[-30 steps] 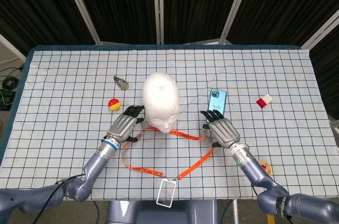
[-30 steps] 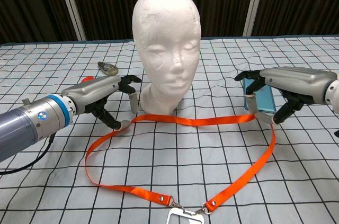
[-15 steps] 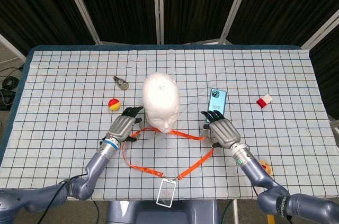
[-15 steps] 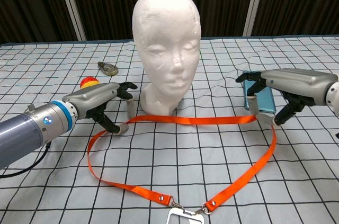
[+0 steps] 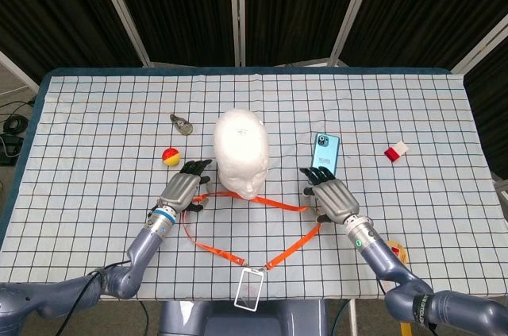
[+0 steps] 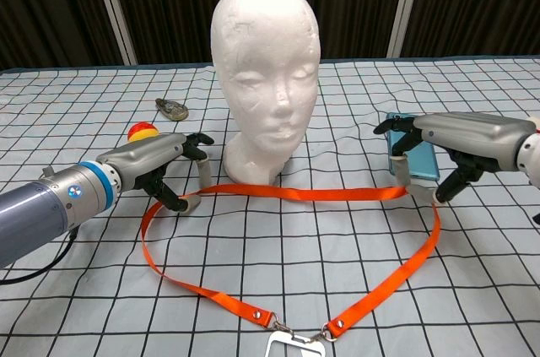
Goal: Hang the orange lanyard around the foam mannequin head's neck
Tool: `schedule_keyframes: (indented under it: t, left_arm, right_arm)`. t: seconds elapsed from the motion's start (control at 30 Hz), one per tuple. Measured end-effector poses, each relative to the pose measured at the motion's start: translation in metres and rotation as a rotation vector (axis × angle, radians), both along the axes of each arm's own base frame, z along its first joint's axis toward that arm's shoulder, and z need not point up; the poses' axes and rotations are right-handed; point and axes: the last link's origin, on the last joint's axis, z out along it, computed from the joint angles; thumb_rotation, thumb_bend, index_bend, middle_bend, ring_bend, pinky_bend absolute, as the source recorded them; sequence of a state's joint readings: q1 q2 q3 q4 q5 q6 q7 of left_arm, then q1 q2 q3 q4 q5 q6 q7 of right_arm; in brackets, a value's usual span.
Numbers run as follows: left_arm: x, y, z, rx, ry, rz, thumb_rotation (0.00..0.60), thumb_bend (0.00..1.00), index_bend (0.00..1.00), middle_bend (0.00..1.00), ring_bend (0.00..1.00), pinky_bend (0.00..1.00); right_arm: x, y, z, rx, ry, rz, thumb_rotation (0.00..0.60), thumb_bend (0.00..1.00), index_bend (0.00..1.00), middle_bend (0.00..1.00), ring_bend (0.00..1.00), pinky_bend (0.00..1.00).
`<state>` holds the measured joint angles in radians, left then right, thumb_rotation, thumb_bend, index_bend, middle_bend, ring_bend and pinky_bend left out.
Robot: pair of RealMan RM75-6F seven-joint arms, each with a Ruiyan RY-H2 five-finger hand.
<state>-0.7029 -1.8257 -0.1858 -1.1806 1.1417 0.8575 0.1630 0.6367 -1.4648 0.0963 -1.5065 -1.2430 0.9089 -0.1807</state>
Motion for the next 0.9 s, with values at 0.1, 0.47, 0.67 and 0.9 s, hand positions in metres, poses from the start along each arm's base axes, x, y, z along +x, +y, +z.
schedule_keyframes:
  t: [0.1,0.47,0.67,0.9]
  left_arm:
    - [-0.0011,-0.0001,-0.0015,-0.003,0.002,0.003,0.6,0.47,0.49,0.0,0.0,0.0]
    - [0.0,0.0006,-0.0042,-0.002,0.001,0.007,0.6,0.48,0.61,0.0,0.0,0.0]
    - [0.0024,-0.001,-0.0032,0.002,-0.004,-0.002,0.6,0.5,0.63,0.0,0.0,0.0]
    - [0.0051,-0.0073,0.0037,0.017,-0.017,-0.037,0.6,0.5,0.65,0.0,0.0,0.0]
  right_arm:
    - [-0.0001,-0.0001,0.0008,-0.002,0.0,0.001,0.6,0.44,0.75,0.06,0.0,0.0]
    - [0.0001,-0.0001,0.0027,0.001,-0.011,0.003,0.6,0.44,0.75,0.07,0.0,0.0]
    - [0.0025,0.0016,0.0043,-0.003,-0.026,0.027,0.6,0.44,0.75,0.07,0.0,0.0]
    - [0.0052,0.0058,0.0078,-0.005,-0.035,0.061,0.6,0.44,0.75,0.07,0.0,0.0]
